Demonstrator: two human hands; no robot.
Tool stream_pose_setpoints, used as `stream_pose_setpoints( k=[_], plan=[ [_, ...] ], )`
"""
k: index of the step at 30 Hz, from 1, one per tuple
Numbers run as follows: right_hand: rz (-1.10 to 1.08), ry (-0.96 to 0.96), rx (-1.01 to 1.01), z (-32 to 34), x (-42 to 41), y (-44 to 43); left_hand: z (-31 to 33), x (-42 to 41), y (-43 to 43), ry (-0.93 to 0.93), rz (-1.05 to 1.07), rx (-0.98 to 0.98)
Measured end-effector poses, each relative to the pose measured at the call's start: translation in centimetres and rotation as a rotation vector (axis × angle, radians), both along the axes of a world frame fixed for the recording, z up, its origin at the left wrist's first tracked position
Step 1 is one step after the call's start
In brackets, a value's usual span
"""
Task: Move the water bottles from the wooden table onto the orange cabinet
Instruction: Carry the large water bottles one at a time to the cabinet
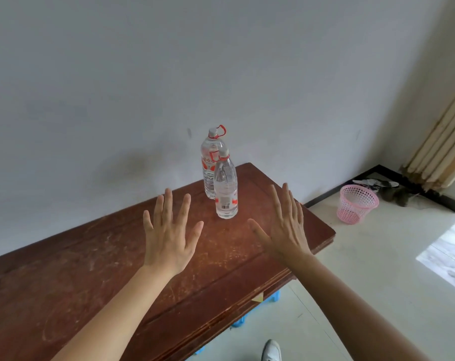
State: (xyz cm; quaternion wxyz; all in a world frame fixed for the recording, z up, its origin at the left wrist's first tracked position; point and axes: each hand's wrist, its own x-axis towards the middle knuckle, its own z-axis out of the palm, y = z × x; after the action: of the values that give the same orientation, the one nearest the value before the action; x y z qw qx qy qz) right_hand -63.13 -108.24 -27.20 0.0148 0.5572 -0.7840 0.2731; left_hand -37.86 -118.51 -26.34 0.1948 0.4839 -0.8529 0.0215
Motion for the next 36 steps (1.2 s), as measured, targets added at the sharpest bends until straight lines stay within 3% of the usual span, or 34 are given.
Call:
stream_pose_setpoints(
  k=[4,14,16,21,24,29,33,36],
  plan=[
    [0.046,-0.050,0.069,-3.3,-3.9,-6.3,-1.5,-5.0,-6.2,0.004,0.008,0.045],
    [0.274,-0.309,0.238,-9.5,-12.7,-22.8,-0.1,-20.0,-21.3,0.160,-0.145,-0.110],
    [0.310,-0.389,0.250,-11.5,-13.0,-25.0,-1.5,-21.6,-22.7,0.170,-0.139,-0.102],
    [0.409,-0.624,0.287,-16.0,-10.7,-27.8,-4.7,-22.1,-22.8,0.397,-0.094,-0.241],
    [0.334,-0.774,0.270,-16.9,-9.1,-28.3,-5.1,-21.7,-22.3,0.440,-0.058,-0.232],
    [0.279,-0.754,0.225,-16.6,-8.0,-28.8,-4.6,-19.6,-22.3,0.462,-0.031,-0.218],
    [0.195,-0.706,0.203,-15.7,-6.1,-28.3,-3.4,-16.8,-22.4,0.379,0.086,-0.149],
    [0.197,-0.537,0.190,-15.1,-4.2,-27.7,-3.4,-13.2,-21.2,0.399,0.211,-0.089]
  ],
)
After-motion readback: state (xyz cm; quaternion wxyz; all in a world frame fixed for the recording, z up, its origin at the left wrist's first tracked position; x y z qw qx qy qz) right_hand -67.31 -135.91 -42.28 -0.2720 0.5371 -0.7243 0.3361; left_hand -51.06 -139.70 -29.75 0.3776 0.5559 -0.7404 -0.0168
